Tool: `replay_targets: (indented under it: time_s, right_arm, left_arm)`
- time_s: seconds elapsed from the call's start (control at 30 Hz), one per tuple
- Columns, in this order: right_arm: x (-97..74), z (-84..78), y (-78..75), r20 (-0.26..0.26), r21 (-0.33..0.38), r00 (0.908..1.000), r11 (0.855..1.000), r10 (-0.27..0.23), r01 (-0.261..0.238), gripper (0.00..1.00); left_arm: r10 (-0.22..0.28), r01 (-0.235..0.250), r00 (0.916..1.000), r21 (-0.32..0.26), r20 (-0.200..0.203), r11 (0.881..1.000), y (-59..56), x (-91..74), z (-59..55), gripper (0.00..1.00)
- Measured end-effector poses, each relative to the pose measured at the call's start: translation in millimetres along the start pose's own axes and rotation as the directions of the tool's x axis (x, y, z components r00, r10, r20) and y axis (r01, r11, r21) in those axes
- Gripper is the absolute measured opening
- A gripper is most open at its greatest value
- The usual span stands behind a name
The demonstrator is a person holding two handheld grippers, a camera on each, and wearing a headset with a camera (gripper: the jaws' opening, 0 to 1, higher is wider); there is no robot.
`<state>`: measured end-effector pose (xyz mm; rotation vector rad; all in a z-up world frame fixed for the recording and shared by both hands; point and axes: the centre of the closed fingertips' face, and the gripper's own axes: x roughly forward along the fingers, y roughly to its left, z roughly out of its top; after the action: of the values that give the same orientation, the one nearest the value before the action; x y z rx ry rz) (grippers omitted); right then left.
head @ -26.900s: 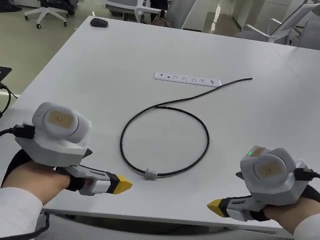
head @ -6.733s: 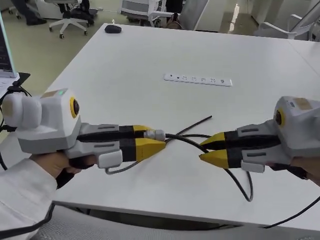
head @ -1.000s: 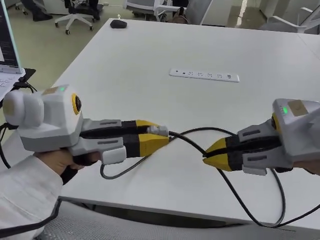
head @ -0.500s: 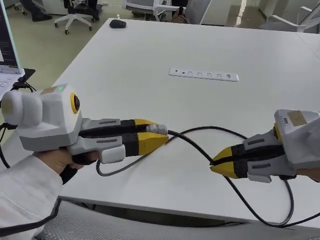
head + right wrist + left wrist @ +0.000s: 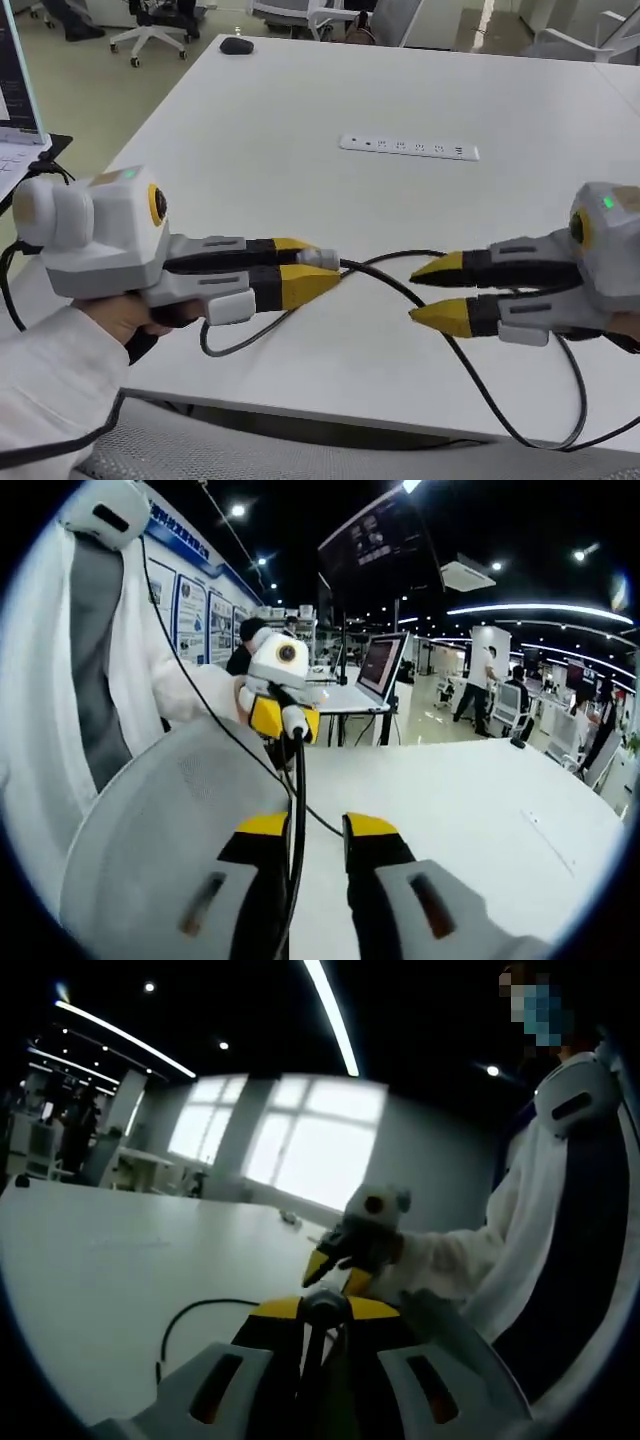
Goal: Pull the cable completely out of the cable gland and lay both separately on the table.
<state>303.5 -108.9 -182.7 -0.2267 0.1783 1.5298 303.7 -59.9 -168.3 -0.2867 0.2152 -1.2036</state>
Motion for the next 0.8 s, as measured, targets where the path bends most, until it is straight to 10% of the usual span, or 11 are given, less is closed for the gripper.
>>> replay_targets:
  time_s: [0.37,0.8]
  right_arm:
    - [6.5,37.3,2.0,0.119,0.021,0.9928,1.000,-0.012,0.010,0.21]
    - [31.2,20.4,18.9,0.031,0.020,0.9994,1.000,0.018,-0.018,0.14]
  left_arm:
    - [-0.014,0.014,0.9997,-0.028,0.022,0.999,-0.6,0.3,2.1,0.16]
    - [-0.070,0.070,0.9974,-0.029,0.018,0.997,-12.3,3.9,0.9,0.16]
